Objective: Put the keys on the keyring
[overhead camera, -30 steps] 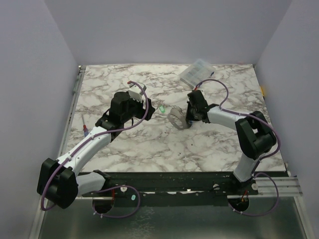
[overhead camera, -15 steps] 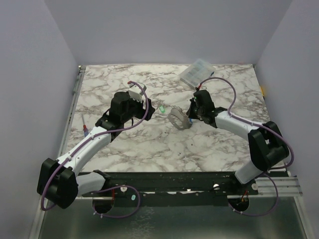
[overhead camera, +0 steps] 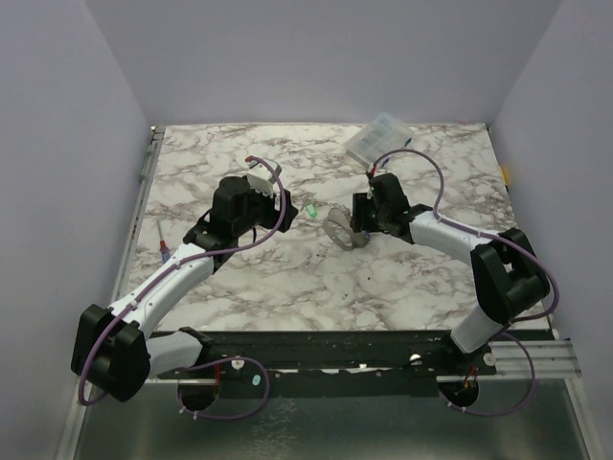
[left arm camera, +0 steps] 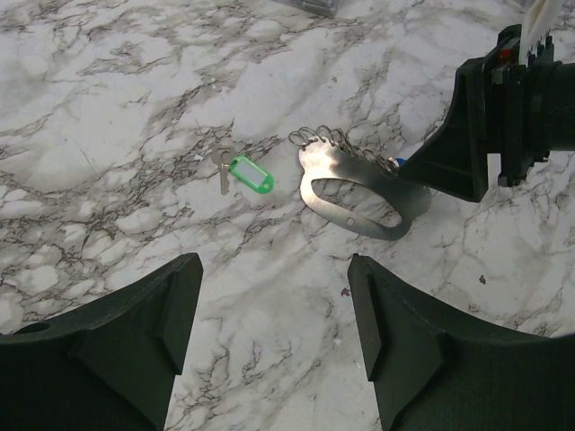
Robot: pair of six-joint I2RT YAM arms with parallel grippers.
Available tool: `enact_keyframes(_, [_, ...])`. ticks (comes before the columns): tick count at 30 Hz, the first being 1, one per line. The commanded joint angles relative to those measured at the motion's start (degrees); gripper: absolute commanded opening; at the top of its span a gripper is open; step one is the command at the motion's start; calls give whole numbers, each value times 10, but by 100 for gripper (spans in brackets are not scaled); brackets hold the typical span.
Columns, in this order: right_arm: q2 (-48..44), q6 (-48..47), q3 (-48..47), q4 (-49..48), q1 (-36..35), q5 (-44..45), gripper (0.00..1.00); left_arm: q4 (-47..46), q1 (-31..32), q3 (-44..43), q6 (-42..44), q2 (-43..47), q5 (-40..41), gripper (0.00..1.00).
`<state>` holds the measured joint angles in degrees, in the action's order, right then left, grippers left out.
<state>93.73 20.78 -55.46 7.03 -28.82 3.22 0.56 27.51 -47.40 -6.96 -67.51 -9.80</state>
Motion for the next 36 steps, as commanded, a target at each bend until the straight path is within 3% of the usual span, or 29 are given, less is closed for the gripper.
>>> enact_keyframes(1, [4, -65, 0, 19, -3, -3, 60, 7, 4, -11, 7, 11, 2, 73])
enact_keyframes(23, [82, -103, -51, 38, -20, 29, 45, 8, 7, -11, 8, 10, 6, 73])
enact_keyframes(29, [97, -106, -60, 44, -20, 48, 34, 9, 7, -10, 8, 12, 6, 73])
enact_keyframes(36, [87, -105, -56, 47, -21, 56, 11, 9, 8, -10, 8, 11, 7, 73])
